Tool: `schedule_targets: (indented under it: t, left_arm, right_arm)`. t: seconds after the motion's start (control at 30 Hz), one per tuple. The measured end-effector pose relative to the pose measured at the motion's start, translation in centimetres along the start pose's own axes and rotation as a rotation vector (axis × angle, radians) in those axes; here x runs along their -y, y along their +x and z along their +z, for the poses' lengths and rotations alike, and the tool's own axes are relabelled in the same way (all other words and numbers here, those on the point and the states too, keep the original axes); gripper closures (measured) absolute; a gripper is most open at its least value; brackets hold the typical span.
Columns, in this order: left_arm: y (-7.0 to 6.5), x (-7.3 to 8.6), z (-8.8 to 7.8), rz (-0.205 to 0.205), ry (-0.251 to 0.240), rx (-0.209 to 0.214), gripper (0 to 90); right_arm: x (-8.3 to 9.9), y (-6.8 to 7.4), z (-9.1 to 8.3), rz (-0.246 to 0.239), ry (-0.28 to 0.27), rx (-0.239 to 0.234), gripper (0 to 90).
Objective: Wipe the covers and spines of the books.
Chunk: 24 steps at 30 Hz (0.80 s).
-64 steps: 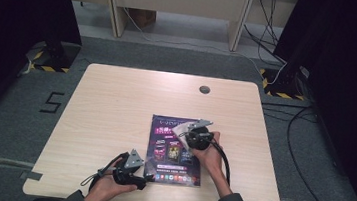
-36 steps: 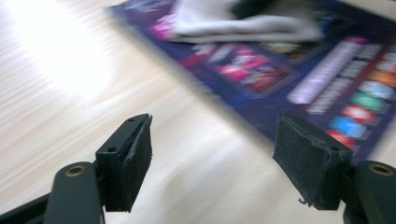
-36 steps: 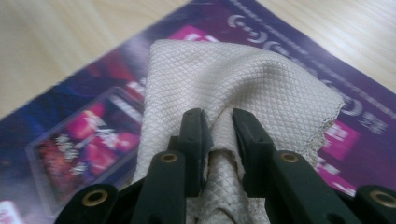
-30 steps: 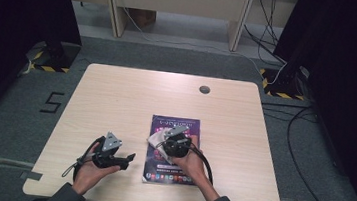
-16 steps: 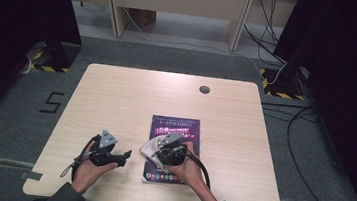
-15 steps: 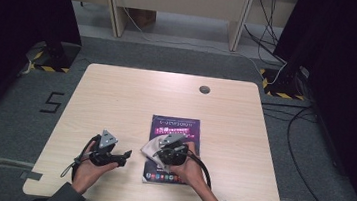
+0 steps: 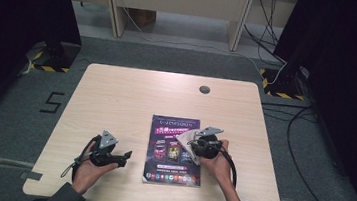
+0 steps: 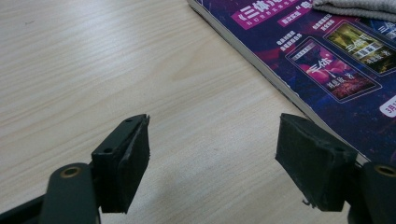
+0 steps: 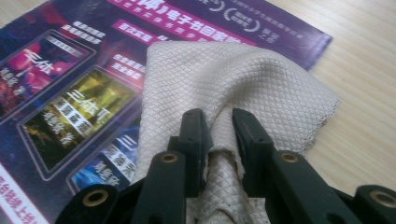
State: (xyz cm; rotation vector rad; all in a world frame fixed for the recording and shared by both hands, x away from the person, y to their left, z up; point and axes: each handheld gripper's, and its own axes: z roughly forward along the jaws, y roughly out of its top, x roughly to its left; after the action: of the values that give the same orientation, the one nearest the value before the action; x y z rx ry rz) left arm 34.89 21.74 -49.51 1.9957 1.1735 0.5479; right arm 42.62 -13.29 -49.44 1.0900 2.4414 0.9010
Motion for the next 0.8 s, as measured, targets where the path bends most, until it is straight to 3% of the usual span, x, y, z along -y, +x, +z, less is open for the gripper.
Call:
schedule_targets:
  t: [0.23,0.37,0.8]
  left_arm:
    - [-0.1,0.0,0.0,0.002,0.001,0.0,25.5]
    - [-0.1,0.0,0.1,0.001,0.004,0.001,25.5]
    - [0.0,0.0,0.0,0.001,0.001,-0.001,25.6]
  right_arm:
    - [-0.2,0.6,0.1,-0.034,0.009,0.029,74.8]
    - [-0.5,1.4,0.4,-0.05,0.003,0.013,74.8]
    - [-2.0,7.7,1.7,-0.177,-0.007,-0.12,74.5]
